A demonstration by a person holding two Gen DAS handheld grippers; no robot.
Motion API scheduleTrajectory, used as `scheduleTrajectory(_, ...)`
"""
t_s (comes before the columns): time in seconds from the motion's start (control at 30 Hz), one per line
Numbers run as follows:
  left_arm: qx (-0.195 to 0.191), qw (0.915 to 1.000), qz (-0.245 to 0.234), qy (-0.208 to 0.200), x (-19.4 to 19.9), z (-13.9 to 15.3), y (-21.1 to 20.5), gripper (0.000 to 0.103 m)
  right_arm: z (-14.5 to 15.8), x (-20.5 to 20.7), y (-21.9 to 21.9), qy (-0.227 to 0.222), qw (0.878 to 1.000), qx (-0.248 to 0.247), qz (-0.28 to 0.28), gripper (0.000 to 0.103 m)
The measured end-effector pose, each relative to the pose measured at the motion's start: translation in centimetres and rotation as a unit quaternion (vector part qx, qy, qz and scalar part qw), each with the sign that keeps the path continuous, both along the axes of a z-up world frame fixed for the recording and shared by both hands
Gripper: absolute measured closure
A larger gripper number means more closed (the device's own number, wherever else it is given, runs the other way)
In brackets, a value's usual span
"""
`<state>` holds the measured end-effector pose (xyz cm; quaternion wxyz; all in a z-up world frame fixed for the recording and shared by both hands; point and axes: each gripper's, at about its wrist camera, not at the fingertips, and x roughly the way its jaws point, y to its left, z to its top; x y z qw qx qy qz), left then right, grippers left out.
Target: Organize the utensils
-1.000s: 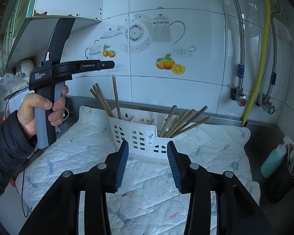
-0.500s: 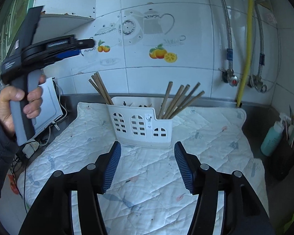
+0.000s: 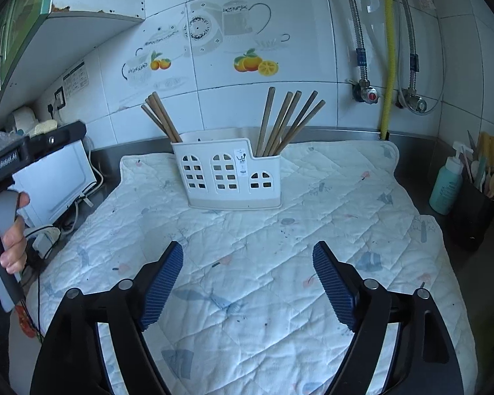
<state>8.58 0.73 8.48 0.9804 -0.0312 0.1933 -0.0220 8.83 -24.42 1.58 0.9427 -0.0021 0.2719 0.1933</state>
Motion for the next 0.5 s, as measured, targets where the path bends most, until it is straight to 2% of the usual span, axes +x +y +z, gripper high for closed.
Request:
scheduleTrajectory(0.23,0.014,0.999,0.02,0.038,-2.0,-3.2,-0.1,0.005,-0.9,-1.6,0.8,-0.006,1.0,-0.017,-0.007,0.015)
scheduleTrajectory(0.5,-0.003,0.9976,0.032,0.062,-3.4,-5.4,0.6,0.005,-1.5,-2.0,1.2,0.004,1.0,-0.024,-0.009,0.013)
